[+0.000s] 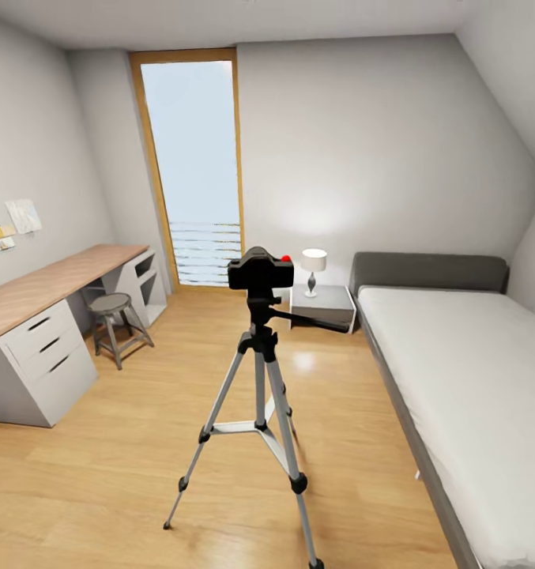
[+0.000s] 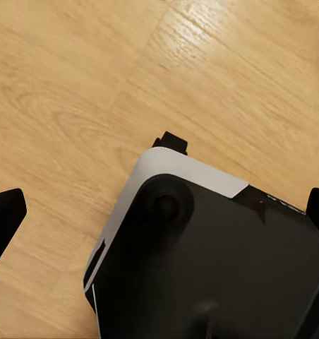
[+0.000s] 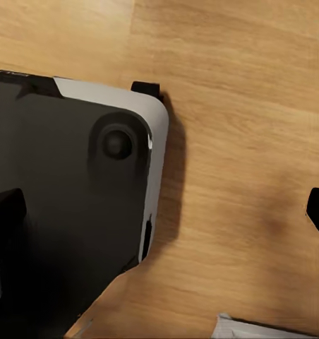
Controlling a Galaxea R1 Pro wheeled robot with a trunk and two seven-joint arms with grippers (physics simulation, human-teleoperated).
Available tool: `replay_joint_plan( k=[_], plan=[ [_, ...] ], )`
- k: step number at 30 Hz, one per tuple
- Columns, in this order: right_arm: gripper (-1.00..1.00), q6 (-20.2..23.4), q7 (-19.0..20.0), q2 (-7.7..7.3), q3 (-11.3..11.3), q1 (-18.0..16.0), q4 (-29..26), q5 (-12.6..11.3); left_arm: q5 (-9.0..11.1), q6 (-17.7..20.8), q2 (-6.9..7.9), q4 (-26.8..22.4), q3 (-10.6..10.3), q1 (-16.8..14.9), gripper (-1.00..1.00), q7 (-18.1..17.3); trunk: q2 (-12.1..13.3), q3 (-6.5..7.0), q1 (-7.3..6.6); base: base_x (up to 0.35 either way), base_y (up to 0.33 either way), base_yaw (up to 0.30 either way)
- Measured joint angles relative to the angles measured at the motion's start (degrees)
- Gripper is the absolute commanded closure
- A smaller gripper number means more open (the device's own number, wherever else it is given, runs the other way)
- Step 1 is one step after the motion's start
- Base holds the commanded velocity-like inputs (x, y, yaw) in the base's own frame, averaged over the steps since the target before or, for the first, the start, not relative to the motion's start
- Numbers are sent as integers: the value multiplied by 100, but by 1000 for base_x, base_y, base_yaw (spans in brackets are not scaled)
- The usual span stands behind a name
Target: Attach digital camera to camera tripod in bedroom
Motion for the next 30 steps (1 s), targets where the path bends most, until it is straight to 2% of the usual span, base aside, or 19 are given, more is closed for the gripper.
replay_joint_plan(
  k=[3,5,30],
  plan=[
    [-100,-64,-12,-6,-3,43,-5,219,0,0,0,0,0,0,-100,0,0,27,0,0,0,-5],
    [-100,-68,-15,2,-5,48,-5,239,0,0,0,0,0,0,-100,0,0,46,0,0,0,-1],
    [-100,-104,-52,10,-32,53,-7,247,26,0,-2,-4,8,0,-100,0,0,272,0,0,0,-9]
  ],
)
